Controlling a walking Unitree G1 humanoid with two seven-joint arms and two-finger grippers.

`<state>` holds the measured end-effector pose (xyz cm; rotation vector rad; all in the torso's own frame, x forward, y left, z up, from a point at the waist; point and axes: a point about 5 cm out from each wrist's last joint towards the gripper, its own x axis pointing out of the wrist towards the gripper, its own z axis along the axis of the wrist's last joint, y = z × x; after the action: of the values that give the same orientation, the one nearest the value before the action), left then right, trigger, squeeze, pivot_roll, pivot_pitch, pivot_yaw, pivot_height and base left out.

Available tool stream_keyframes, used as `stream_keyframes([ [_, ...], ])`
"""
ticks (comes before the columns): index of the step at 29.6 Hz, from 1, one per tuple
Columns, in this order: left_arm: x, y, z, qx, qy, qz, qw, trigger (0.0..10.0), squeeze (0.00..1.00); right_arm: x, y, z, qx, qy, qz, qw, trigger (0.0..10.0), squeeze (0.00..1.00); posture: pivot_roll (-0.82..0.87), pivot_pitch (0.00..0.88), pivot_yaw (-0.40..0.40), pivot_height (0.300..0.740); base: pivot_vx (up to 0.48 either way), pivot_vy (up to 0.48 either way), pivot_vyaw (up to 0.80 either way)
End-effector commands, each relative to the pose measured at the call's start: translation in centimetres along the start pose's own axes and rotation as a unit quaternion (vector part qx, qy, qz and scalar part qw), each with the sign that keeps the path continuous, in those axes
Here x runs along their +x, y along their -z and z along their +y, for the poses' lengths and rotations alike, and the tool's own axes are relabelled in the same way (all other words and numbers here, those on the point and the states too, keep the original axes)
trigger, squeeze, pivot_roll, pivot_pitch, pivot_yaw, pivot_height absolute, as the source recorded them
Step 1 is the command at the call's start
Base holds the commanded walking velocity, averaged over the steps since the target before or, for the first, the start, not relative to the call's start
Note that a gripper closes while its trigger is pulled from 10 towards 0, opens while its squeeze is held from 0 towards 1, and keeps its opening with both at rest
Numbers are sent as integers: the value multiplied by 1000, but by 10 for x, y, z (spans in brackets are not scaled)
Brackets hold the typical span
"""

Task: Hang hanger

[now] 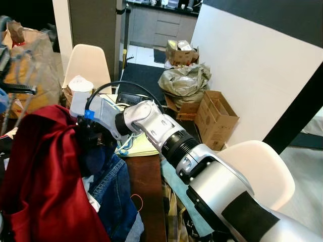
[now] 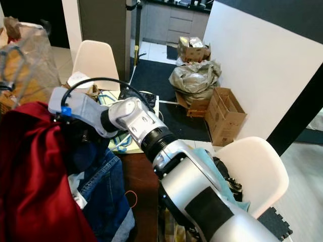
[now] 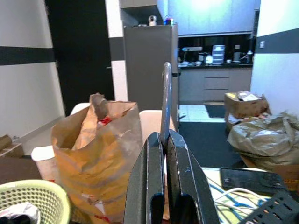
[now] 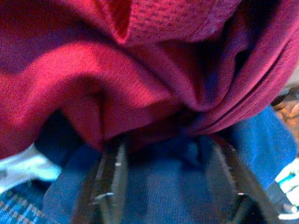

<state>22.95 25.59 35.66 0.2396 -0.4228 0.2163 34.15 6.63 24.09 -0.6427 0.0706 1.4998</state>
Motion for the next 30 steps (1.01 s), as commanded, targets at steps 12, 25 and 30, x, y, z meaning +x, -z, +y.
stream_keyframes([
  [12, 4, -31, 36, 140, -34, -18, 989, 10000, 0, -33, 4, -18, 105, 22, -65, 992, 10000, 1000, 114, 0, -143, 740, 0, 0, 0],
  [25, 12, -67, 65, 378, -51, -20, 924, 10000, 0, -98, -2, -60, 191, 182, -197, 944, 10000, 0, 109, 0, -116, 740, 0, 0, 0],
  [30, 16, -75, 58, 315, -13, -44, 948, 10000, 0, -110, -4, -65, 218, 201, -233, 926, 10000, 0, 114, 0, -111, 740, 0, 0, 0],
])
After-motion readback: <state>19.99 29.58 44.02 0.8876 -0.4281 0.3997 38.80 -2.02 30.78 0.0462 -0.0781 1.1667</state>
